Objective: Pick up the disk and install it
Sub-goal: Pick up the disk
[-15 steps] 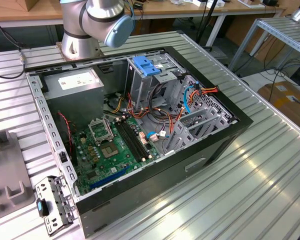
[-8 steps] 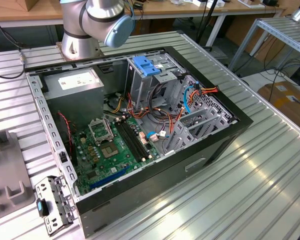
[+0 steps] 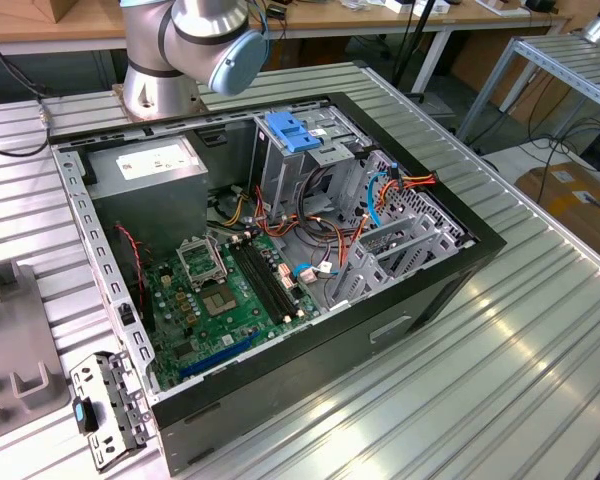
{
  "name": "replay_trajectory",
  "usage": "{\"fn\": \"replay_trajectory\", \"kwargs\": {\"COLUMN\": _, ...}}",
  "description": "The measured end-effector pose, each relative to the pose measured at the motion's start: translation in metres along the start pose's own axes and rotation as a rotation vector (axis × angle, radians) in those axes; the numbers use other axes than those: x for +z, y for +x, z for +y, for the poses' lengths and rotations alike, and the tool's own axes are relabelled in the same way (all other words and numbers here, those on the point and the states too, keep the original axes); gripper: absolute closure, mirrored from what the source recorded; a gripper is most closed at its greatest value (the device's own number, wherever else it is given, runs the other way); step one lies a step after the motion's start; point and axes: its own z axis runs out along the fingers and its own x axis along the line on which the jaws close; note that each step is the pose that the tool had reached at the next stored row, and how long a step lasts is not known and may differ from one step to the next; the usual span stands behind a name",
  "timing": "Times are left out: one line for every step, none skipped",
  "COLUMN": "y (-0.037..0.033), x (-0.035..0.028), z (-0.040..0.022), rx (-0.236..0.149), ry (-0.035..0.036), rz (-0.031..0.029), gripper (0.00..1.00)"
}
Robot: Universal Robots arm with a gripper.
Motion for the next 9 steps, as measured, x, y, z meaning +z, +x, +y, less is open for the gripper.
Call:
{"fn": "replay_trajectory", "kwargs": {"y": 0.0000, "x": 0.0005, "z": 0.0000, "rx": 0.000, "ry": 0.0000, "rz": -0.0001, "gripper": 0.49}}
{"fn": "replay_trajectory", "kwargs": {"y": 0.0000, "x": 0.0010, "z": 0.0000, "rx": 0.000, "ry": 0.0001, "rz": -0.0001, "gripper": 0.49}}
{"fn": "replay_trajectory", "kwargs": {"y": 0.0001, "x": 0.0016, "z": 0.0000, "rx": 0.000, "ry": -0.0003, "rz": 0.0000, "gripper": 0.49}}
{"fn": "replay_trajectory", "kwargs": {"y": 0.0001, "x": 0.0019, "z": 0.0001, "rx": 0.000, "ry": -0.0008, "rz": 0.0001, "gripper": 0.49}}
{"fn": "replay_trajectory", "kwargs": {"y": 0.0001, "x": 0.0020, "z": 0.0001, "rx": 0.000, "ry": -0.0011, "rz": 0.0002, "gripper": 0.49}}
{"fn": "replay_trajectory", "kwargs": {"y": 0.0001, "x": 0.0021, "z": 0.0001, "rx": 0.000, "ry": -0.0012, "rz": 0.0002, "gripper": 0.49}}
{"fn": "replay_trajectory", "kwargs": {"y": 0.0001, "x": 0.0023, "z": 0.0001, "rx": 0.000, "ry": -0.0013, "rz": 0.0001, "gripper": 0.49}}
{"fn": "replay_trajectory", "kwargs": {"y": 0.0001, "x": 0.0025, "z": 0.0001, "rx": 0.000, "ry": -0.0015, "rz": 0.0001, "gripper": 0.49}}
{"fn": "replay_trajectory", "kwargs": {"y": 0.0001, "x": 0.0028, "z": 0.0001, "rx": 0.000, "ry": -0.0020, "rz": 0.0001, "gripper": 0.49}}
